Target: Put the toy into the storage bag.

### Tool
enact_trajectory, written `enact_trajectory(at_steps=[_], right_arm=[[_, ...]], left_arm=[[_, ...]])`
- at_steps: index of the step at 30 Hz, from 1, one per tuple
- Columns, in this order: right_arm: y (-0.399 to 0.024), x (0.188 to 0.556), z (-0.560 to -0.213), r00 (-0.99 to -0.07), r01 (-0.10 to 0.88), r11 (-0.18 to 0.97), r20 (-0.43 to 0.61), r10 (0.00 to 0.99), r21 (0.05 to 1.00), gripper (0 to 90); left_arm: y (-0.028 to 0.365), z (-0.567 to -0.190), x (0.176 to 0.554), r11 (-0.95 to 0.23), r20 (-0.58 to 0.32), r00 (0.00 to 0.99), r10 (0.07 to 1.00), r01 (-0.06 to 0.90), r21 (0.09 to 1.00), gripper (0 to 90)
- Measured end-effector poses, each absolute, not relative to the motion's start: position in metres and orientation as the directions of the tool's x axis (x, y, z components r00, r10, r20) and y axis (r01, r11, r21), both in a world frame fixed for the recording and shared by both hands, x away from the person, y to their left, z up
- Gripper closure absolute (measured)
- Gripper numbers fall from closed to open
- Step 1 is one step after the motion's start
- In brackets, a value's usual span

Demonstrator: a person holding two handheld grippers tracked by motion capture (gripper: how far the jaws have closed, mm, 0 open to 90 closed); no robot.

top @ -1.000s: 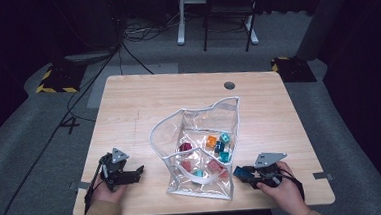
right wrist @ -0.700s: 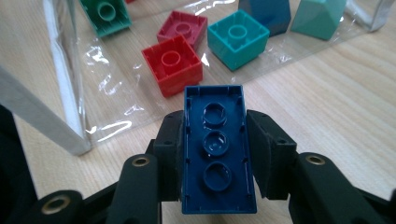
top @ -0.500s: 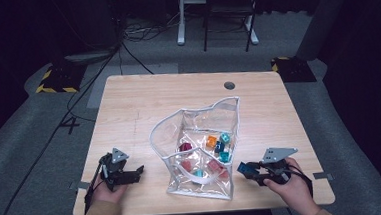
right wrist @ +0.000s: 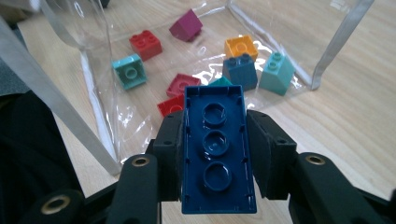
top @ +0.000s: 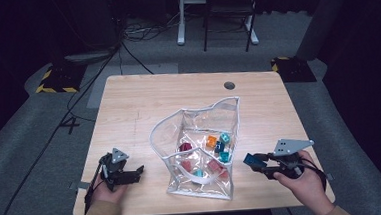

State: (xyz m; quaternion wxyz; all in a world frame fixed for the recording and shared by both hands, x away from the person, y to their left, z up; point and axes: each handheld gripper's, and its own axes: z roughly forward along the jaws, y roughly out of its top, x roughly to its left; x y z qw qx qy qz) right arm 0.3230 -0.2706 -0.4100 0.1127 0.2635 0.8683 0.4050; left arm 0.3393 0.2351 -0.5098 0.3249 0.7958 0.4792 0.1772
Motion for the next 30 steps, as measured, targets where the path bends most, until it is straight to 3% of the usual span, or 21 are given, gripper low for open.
enact_trajectory(at_steps=[30], right_arm=[[-0.262, 0.328, -0.310, -0.844, 0.280, 0.443, -0.001, 0.536, 0.851, 59.2]], left_arm=[[0.235, -0.510, 0.339, -0.330, -0.029, 0.478, 0.878, 0.648, 0.686, 12.1]])
